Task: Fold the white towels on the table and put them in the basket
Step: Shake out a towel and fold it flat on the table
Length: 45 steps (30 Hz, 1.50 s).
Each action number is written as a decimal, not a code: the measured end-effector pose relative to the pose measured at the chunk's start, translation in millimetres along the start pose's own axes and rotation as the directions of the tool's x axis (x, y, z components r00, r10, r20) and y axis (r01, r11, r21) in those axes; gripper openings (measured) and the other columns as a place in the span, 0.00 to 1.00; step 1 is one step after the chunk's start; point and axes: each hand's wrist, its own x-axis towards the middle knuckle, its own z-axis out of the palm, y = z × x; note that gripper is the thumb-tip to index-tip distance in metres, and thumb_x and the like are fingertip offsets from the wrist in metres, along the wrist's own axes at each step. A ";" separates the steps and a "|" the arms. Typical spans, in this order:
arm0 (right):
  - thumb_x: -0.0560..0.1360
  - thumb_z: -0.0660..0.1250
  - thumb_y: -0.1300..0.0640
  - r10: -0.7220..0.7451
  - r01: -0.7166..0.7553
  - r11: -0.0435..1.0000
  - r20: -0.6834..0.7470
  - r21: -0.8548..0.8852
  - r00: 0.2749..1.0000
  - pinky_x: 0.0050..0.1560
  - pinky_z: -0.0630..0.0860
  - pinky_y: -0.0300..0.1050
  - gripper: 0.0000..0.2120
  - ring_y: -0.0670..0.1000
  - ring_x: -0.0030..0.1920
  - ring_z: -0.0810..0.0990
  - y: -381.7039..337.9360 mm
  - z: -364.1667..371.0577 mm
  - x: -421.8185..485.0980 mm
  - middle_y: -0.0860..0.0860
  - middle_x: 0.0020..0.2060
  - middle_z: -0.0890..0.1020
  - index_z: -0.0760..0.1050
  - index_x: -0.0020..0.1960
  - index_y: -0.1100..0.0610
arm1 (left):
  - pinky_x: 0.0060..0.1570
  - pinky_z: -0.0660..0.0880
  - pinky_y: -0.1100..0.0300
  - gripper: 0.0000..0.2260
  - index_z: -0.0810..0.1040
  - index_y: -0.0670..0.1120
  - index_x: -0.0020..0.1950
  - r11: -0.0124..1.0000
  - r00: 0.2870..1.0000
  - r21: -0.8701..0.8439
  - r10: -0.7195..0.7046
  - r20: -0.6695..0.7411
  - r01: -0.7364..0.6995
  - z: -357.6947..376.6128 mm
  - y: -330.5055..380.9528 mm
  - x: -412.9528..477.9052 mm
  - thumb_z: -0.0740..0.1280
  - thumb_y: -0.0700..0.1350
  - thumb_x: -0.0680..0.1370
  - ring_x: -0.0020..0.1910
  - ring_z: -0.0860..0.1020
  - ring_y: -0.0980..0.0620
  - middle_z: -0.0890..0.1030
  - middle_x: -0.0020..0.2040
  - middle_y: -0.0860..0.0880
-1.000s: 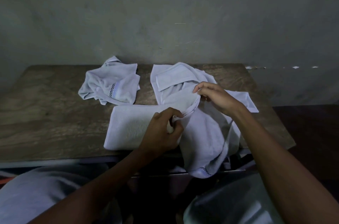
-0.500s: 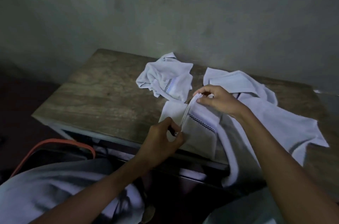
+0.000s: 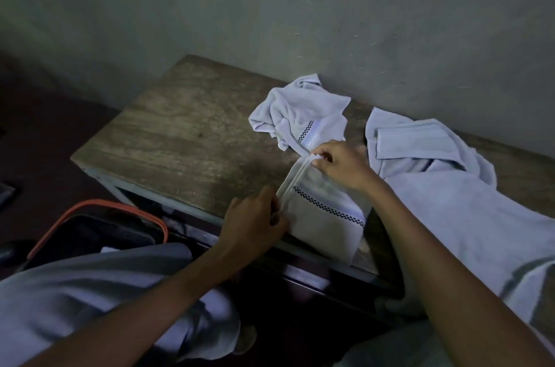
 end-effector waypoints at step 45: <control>0.71 0.67 0.56 -0.031 -0.055 0.932 -0.227 -0.359 0.973 0.47 0.63 0.50 0.06 0.54 0.48 0.73 28.9 -23.1 -99.2 0.50 0.44 0.75 0.72 0.46 0.54 | 0.41 0.75 0.53 0.05 0.78 0.45 0.47 0.991 0.995 -0.103 0.087 0.041 -0.082 15.3 8.0 61.7 0.65 0.43 0.73 0.40 0.78 0.51 0.80 0.41 0.50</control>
